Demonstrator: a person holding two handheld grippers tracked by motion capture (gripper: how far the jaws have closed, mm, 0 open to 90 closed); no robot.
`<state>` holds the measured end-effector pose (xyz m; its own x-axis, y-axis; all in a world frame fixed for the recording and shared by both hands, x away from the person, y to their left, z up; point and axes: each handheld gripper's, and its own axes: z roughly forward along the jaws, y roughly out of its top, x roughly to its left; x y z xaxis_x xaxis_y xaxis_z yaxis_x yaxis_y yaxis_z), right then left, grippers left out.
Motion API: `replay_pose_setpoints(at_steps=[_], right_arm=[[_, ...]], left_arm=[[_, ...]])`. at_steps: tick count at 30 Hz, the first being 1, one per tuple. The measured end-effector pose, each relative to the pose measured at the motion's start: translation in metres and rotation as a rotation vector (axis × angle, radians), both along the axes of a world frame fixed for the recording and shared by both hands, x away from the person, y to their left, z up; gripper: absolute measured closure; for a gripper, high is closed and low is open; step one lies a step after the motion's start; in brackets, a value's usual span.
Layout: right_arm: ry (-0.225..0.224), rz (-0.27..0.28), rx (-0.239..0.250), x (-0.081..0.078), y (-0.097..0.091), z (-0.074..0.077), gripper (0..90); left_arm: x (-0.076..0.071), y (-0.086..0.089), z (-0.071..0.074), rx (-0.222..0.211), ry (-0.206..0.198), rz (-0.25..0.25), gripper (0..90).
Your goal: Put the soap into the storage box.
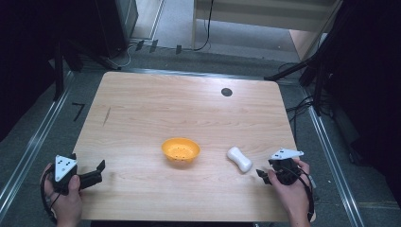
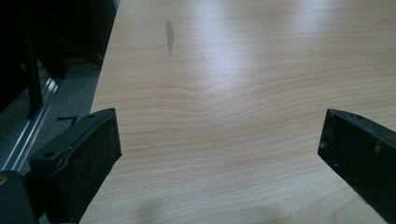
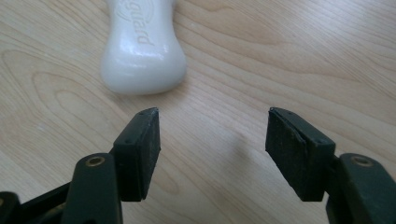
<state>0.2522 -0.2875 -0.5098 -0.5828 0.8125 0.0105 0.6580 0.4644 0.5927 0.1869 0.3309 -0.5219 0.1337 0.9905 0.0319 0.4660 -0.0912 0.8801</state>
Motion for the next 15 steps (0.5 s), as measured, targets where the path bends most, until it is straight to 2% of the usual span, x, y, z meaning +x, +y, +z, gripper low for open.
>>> replay_pose_setpoints(at_steps=[5,6,11,15], right_arm=[[0.008,0.019,-0.029,0.004,0.006,0.005,34.7],[0.015,0.031,-0.055,0.006,0.010,0.006,34.0],[0.039,0.045,-0.089,0.010,0.018,0.011,33.1],[0.052,0.050,-0.090,0.013,0.021,0.013,32.8]], left_arm=[[0.000,0.000,0.000,-0.003,0.000,-0.002,0.0],[0.000,0.000,0.000,-0.004,0.000,-0.002,0.0],[0.000,0.000,0.000,-0.003,0.000,-0.003,0.0],[0.000,0.000,0.000,-0.004,0.000,-0.002,0.0]])
